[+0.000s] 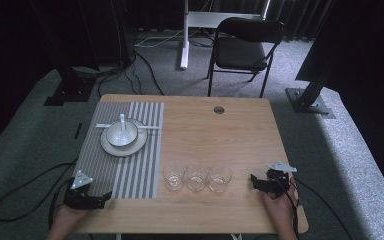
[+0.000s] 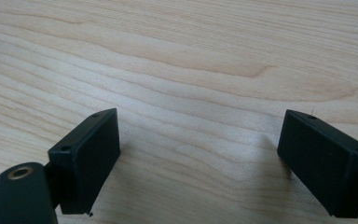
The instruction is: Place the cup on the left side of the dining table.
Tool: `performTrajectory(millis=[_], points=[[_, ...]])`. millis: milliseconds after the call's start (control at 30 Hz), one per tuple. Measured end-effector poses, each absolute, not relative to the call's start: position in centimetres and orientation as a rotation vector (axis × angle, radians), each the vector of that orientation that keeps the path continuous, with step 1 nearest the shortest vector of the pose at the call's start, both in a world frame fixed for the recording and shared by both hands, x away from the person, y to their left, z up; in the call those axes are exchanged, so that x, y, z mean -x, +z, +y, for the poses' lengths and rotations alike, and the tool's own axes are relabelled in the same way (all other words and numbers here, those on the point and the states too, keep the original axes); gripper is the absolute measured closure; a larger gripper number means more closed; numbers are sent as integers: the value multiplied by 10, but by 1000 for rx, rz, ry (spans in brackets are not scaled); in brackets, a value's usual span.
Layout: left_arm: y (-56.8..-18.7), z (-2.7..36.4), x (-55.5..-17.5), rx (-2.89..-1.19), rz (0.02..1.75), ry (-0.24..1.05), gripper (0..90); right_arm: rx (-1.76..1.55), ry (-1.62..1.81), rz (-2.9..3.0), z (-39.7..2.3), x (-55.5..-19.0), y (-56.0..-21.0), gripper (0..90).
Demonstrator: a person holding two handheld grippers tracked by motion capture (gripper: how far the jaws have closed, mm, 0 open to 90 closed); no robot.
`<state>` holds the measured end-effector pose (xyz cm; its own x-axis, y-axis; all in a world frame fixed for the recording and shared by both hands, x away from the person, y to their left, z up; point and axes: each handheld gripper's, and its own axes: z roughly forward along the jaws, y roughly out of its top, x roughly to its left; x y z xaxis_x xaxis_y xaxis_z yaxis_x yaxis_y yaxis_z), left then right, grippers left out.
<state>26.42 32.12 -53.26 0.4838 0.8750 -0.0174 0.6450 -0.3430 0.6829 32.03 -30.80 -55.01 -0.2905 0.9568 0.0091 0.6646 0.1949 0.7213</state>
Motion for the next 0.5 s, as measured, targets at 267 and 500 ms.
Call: performTrajectory(millis=[267, 500], points=[[-529, 309, -264, -2122, 1200, 470, 25, -1511, 873, 2030, -308, -320, -550, 124], [-526, 298, -264, -2134, 1149, 460, 26, -1511, 873, 2030, -308, -320, -550, 124]])
